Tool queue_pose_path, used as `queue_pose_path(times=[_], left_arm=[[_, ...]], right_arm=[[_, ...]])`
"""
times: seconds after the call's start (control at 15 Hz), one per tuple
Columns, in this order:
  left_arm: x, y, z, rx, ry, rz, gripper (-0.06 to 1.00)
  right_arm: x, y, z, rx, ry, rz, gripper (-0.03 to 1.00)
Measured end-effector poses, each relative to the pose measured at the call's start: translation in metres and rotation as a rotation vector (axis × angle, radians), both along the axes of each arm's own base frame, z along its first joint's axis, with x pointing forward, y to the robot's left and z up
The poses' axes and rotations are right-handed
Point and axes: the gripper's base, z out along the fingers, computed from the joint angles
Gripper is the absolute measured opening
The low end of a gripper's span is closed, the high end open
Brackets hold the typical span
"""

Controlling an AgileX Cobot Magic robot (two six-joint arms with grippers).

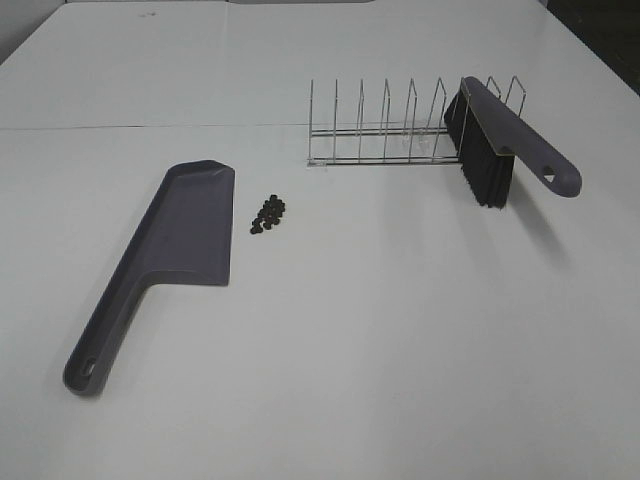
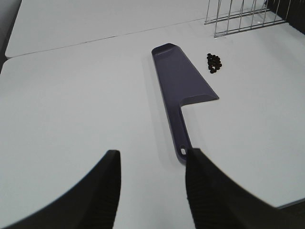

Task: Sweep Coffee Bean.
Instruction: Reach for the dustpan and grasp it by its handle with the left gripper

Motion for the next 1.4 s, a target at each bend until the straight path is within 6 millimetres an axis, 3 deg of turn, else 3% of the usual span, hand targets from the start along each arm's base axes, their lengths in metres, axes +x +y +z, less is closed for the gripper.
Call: queue_pose_path(times=[1.4], left_arm=[[0.0, 0.0, 0.0, 0.0, 0.0, 0.0, 0.4]], right_arm=[[0.0, 0.0, 0.0, 0.0, 0.0, 0.0, 0.63]])
